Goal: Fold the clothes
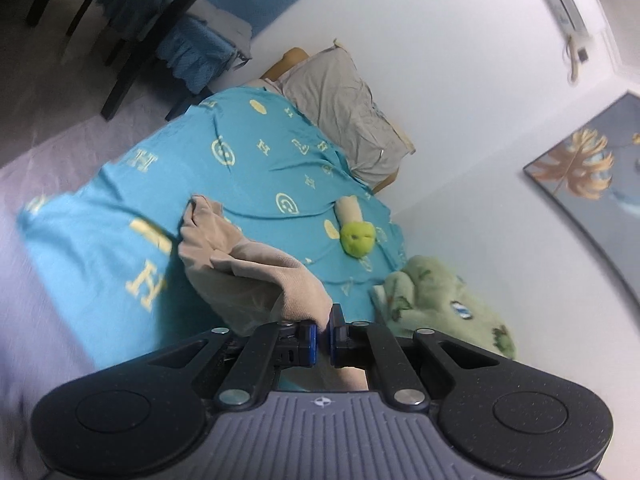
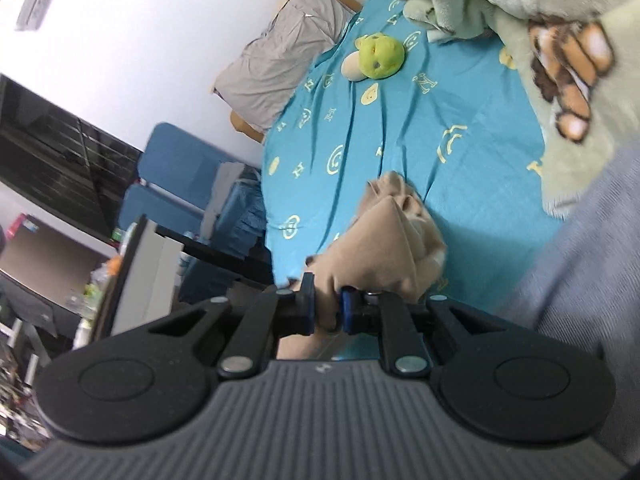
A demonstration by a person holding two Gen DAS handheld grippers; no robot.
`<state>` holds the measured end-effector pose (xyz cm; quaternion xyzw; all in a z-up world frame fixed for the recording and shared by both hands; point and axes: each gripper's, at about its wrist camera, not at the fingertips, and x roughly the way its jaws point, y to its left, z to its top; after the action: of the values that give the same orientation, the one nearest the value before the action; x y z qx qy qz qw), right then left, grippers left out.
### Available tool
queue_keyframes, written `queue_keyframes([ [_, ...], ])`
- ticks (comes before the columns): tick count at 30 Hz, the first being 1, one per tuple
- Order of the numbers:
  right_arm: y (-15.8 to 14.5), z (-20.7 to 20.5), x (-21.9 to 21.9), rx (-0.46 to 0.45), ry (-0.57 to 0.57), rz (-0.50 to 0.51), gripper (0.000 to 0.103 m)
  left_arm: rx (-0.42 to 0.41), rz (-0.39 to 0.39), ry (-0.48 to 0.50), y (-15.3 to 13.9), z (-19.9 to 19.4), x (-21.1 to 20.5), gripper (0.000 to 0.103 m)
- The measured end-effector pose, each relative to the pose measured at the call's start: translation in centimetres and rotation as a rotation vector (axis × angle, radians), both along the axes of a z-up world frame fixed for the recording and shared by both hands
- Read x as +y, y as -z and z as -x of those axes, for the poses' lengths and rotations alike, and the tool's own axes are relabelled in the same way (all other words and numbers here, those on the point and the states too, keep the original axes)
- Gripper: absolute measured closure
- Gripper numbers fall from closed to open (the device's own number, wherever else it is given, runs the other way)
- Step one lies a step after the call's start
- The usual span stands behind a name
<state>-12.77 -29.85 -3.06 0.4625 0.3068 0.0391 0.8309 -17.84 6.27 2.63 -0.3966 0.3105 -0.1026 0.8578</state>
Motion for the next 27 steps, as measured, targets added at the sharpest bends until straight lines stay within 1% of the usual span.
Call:
queue_keyframes([
  [2, 0.3, -0.4, 0.0, 0.005, 0.0, -0.006, 0.087, 0.012, 0.001, -0.018, 0.4, -0.1, 0.0, 0.097],
  [5, 0.8, -2.0, -0.1, 0.025, 0.003, -0.017, 0.087, 0.027, -0.01, -0.032, 0.7, -2.1, 0.0, 0.097],
  [9, 1.6, -5.9, 0.0, 0.063, 0.001, -0.015, 0.087, 0.067, -0.022, -0.045, 1.3, -6.9, -0.3, 0.097],
  [15, 3.6, -14.1, 0.7, 0.146, -0.017, -0.026, 0.087, 0.146, -0.068, -0.074, 3.3, -16.4, 0.1, 0.096],
  [18, 5.3, -18.2, 1.4, 0.187, -0.034, -0.008, 0.087, 0.185, -0.118, -0.069, 5.0, -21.2, 0.5, 0.096],
  [22, 8.6, -22.9, 2.0, 0.241, -0.061, 0.014, 0.087, 0.215, -0.193, -0.042, 8.2, -26.9, 0.6, 0.095],
  [25, 10.6, -25.1, 2.2, 0.265, -0.088, 0.041, 0.087, 0.207, -0.233, -0.008, 11.0, -29.7, 0.4, 0.094],
  [27, 11.8, -26.4, 2.3, 0.278, -0.107, 0.06, 0.087, 0.204, -0.272, 0.017, 12.5, -30.9, 0.1, 0.094],
])
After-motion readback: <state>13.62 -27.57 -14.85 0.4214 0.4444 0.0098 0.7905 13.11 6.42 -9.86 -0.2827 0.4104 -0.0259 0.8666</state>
